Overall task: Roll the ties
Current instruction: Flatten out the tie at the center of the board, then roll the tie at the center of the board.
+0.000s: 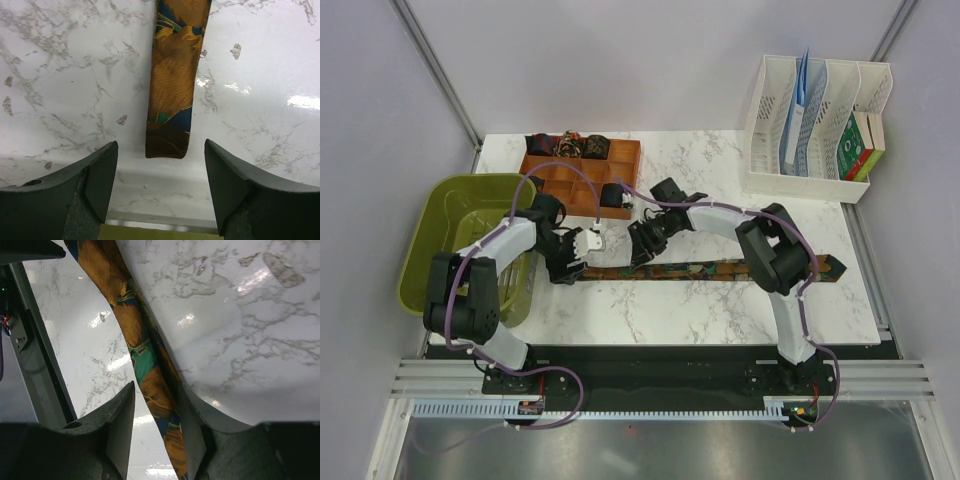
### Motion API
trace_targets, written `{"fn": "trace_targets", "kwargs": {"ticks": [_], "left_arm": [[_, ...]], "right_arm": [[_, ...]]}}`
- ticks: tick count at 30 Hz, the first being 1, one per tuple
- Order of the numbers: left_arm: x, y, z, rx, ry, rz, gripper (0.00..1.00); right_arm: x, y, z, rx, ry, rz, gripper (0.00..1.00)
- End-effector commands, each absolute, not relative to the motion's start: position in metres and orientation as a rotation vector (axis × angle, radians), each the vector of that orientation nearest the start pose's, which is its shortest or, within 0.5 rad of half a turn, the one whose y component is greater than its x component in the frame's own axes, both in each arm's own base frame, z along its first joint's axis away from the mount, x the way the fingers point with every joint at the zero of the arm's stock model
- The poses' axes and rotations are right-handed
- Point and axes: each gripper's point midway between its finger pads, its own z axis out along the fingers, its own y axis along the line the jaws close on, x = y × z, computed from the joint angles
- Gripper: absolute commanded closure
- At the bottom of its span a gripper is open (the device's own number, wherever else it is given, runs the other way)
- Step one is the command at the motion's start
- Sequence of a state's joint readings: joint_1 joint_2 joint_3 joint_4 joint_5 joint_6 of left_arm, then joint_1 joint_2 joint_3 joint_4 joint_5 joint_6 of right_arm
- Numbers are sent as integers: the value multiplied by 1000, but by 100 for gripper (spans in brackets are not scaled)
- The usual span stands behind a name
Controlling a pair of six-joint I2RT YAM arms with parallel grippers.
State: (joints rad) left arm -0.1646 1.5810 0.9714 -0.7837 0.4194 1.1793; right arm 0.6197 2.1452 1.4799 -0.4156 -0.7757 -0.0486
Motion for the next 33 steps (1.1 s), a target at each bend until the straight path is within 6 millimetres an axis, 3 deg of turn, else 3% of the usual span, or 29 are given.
{"fn": "trace_targets", "kwargs": {"ticks": [1,5,10,16,22,27,33], "left_arm": [[267,-75,26,1861,2088,-387,25],[264,-72,19,1871,2109,-387,30],[269,-77,27,1835,2101,-399,41],[275,-89,57,1801,2023,-412,55],[276,-106,78,1763,1978,-485,59],[274,-134,93,1758,1921,-557,59],[266,-176,93,1751,1899,-692,57]], "right_arm": [[316,350,84,-1089,2306,1171,54],[304,335,88,-1100,2337,1145,58],[289,322,63,-1112,2416,1124,66],[287,318,36,-1123,2469,1111,75],[288,320,26,-1116,2497,1121,77],[285,323,37,-1097,2490,1166,75],[281,330,64,-1022,2460,1315,69]]}}
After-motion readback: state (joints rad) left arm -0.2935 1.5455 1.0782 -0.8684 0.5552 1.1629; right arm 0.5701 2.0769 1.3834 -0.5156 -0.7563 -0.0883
